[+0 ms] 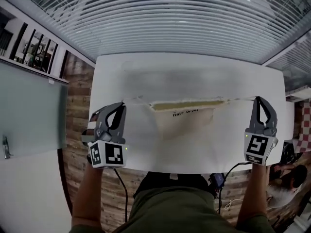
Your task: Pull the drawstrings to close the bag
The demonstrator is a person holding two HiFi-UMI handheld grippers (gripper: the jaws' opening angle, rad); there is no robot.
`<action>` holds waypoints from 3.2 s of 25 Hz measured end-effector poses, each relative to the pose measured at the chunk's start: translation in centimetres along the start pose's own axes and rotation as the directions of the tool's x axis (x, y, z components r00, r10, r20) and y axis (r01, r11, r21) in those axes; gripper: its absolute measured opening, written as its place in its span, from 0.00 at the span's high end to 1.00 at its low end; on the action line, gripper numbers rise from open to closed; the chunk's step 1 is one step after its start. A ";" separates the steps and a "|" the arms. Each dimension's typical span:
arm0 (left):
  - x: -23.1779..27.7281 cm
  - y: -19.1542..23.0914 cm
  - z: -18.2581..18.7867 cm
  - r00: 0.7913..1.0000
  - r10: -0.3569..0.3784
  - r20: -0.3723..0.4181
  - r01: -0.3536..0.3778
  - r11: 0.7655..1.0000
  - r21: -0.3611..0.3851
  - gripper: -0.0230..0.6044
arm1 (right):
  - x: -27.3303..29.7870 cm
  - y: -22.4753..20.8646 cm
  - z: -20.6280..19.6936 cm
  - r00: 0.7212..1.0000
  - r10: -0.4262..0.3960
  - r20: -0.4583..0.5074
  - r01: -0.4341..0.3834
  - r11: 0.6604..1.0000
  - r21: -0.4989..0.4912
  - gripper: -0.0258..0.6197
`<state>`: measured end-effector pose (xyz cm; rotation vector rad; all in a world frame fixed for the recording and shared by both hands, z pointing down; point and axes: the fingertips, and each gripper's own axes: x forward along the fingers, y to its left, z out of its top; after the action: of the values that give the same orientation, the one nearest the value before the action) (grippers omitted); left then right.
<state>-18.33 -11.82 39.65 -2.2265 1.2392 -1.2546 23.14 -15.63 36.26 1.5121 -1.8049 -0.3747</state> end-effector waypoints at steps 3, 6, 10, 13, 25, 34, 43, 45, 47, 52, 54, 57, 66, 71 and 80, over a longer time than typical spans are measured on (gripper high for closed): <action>-1.8 3.1 0.9 0.998 0.064 0.009 -0.064 0.998 -0.019 0.96 | -1.4 -3.3 1.5 0.998 -0.066 0.009 0.066 0.998 0.017 0.94; -3.0 6.0 0.8 0.992 0.128 0.005 -0.128 0.991 -0.043 0.96 | -1.8 -5.4 2.2 0.993 -0.112 0.021 0.112 0.993 0.029 0.94; -3.8 9.6 -0.5 0.980 0.200 0.004 -0.199 0.976 -0.083 0.96 | -2.2 -7.0 3.3 0.988 -0.149 0.038 0.147 0.988 0.043 0.94; -4.4 11.6 0.1 0.970 0.241 0.024 -0.237 0.965 -0.109 0.96 | -2.6 -8.2 4.0 0.984 -0.169 0.050 0.165 0.984 0.070 0.94; -8.5 17.8 -1.7 0.928 0.372 -0.008 -0.367 0.911 -0.189 0.96 | -4.7 -12.4 4.4 0.976 -0.213 0.054 0.203 0.968 0.149 0.94; -9.8 20.5 -4.6 0.925 0.380 -0.031 -0.375 0.892 -0.252 0.96 | -5.7 -14.0 3.8 0.971 -0.232 0.048 0.221 0.960 0.171 0.94; -11.0 22.4 0.4 0.900 0.420 0.122 -0.379 0.888 -0.261 0.95 | -6.3 -15.2 6.6 0.955 -0.257 0.145 0.200 0.926 0.321 0.94; -11.8 22.8 1.8 0.888 0.433 0.153 -0.382 0.882 -0.278 0.95 | -6.5 -15.2 7.2 0.952 -0.246 0.182 0.167 0.916 0.365 0.94; -12.5 23.2 2.8 0.876 0.445 0.186 -0.376 0.872 -0.313 0.95 | -6.8 -15.0 7.5 0.950 -0.240 0.200 0.148 0.910 0.388 0.94; -13.8 23.7 3.5 0.858 0.462 0.224 -0.360 0.853 -0.379 0.95 | -6.9 -13.9 7.3 0.953 -0.224 0.206 0.131 0.913 0.387 0.94; -14.0 23.7 3.5 0.861 0.458 0.224 -0.357 0.855 -0.376 0.95 | -7.0 -13.7 7.1 0.954 -0.219 0.202 0.128 0.913 0.388 0.94; -14.1 23.3 3.2 0.863 0.454 0.222 -0.355 0.857 -0.375 0.95 | -7.1 -13.3 7.0 0.957 -0.213 0.198 0.127 0.918 0.374 0.94; -14.7 22.7 2.6 0.864 0.460 0.206 -0.357 0.846 -0.396 0.95 | -7.4 -12.8 6.4 0.962 -0.199 0.187 0.122 0.926 0.357 0.94; -14.6 22.5 2.6 0.864 0.462 0.203 -0.358 0.845 -0.398 0.95 | -7.3 -12.7 6.2 0.963 -0.196 0.186 0.118 0.925 0.360 0.94; -14.4 22.0 2.4 0.866 0.459 0.198 -0.355 0.843 -0.404 0.95 | -7.3 -12.6 6.4 0.961 -0.195 0.193 0.119 0.930 0.346 0.94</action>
<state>-31.80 -13.45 17.01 -2.0965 1.8075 -0.5501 28.03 -13.55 21.30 1.9244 -2.0034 -0.3427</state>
